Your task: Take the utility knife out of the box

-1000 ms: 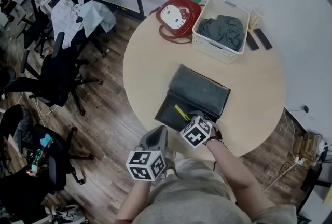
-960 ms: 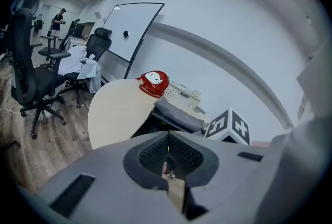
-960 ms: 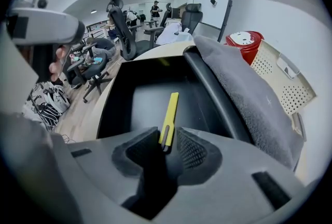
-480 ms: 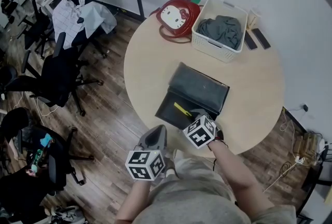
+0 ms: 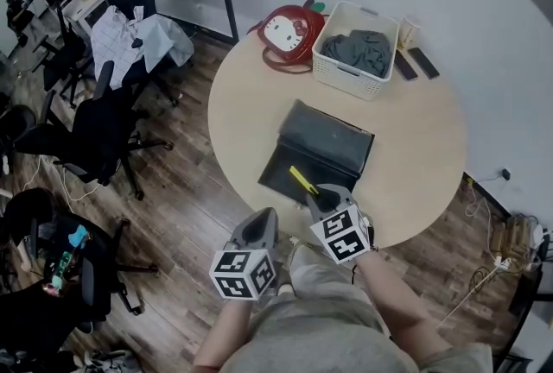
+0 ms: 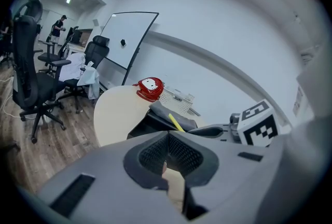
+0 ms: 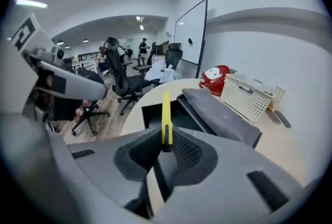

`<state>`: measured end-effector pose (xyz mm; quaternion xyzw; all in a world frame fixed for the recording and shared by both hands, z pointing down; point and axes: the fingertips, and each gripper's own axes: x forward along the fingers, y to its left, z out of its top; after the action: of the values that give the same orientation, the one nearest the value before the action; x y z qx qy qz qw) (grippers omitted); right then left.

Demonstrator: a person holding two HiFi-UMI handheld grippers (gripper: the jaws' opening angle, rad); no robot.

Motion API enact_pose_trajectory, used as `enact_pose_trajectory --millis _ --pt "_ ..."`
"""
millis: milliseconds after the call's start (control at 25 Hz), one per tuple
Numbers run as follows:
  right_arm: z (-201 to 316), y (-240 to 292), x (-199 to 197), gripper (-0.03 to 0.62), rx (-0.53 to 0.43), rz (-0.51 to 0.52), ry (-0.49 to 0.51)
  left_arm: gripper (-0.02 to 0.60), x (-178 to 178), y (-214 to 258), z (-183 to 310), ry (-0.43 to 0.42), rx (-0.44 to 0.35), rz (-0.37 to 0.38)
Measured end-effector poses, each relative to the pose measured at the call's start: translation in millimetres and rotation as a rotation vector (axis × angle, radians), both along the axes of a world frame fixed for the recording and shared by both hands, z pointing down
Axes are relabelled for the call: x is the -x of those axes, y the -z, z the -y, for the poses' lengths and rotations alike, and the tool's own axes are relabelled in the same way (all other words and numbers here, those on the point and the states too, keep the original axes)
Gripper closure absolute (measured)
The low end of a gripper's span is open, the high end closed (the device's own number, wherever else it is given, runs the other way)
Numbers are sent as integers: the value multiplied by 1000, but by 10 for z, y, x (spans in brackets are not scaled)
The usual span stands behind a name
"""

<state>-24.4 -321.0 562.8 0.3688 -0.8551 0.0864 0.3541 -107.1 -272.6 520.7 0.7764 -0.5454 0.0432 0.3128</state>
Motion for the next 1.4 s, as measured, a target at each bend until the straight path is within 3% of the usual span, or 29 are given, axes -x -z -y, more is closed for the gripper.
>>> enact_pose_trajectory --millis 320,680,1400 --pt "-432 489 -52 542 -109 139 -74 578 -66 177 -372 -17 -52 6" --pt "-936 756 -212 541 -198 219 -149 578 -158 340 -811 -43 -98 8" --pt "-1629 1104 -329 542 -281 347 -236 578 -150 495 -1342 -77 -144 11"
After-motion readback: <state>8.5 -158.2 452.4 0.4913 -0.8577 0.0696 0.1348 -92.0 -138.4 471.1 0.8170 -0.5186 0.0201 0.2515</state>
